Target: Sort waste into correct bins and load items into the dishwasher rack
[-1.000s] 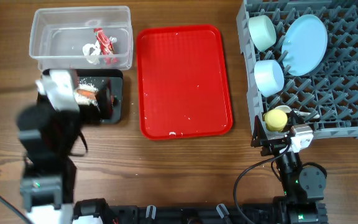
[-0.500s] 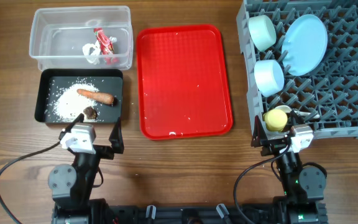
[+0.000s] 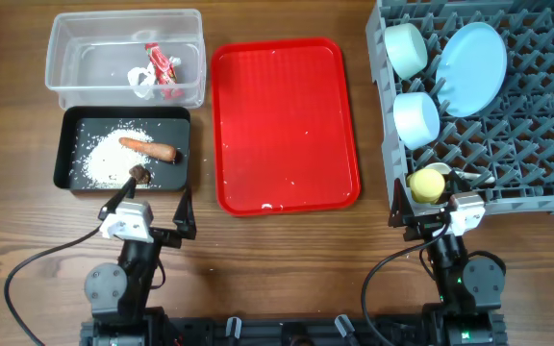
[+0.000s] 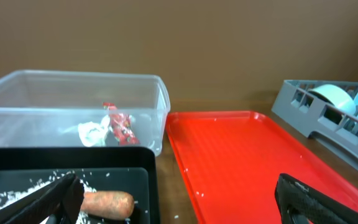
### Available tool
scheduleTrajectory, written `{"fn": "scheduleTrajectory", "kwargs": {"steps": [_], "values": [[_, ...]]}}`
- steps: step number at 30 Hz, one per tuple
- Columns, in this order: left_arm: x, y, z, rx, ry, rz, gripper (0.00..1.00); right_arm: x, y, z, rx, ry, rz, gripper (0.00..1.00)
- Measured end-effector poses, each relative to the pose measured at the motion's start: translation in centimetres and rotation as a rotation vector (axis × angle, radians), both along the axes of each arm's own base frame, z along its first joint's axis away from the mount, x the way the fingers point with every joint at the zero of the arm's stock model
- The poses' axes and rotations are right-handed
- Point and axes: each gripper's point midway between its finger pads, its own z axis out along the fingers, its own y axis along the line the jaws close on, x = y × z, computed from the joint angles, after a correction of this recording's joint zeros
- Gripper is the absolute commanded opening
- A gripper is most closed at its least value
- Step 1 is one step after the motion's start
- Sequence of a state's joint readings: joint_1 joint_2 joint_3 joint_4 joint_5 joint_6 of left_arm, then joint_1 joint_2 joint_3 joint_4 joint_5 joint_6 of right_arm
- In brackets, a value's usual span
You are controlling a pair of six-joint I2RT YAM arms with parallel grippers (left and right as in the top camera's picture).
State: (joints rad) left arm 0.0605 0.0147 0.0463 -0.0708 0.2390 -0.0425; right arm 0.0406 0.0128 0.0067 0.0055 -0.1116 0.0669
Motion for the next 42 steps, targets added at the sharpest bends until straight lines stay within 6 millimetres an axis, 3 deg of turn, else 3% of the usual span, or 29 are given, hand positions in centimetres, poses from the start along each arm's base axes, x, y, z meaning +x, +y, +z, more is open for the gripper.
{"fn": "scheduleTrajectory", "kwargs": {"steps": [3, 12, 42], "values": [[0.2, 0.1, -1.2, -0.002, 0.023, 0.007, 1.00, 0.0, 0.0, 0.0, 0.000, 0.000, 0.000, 1.00], [0.4, 1.9, -1.3, -0.007, 0.026, 0.114, 1.00, 0.0, 0.0, 0.0, 0.000, 0.000, 0.000, 1.00], [0.4, 2.1, -1.3, -0.011, 0.027, 0.122, 1.00, 0.0, 0.0, 0.0, 0.000, 0.000, 0.000, 1.00]]}}
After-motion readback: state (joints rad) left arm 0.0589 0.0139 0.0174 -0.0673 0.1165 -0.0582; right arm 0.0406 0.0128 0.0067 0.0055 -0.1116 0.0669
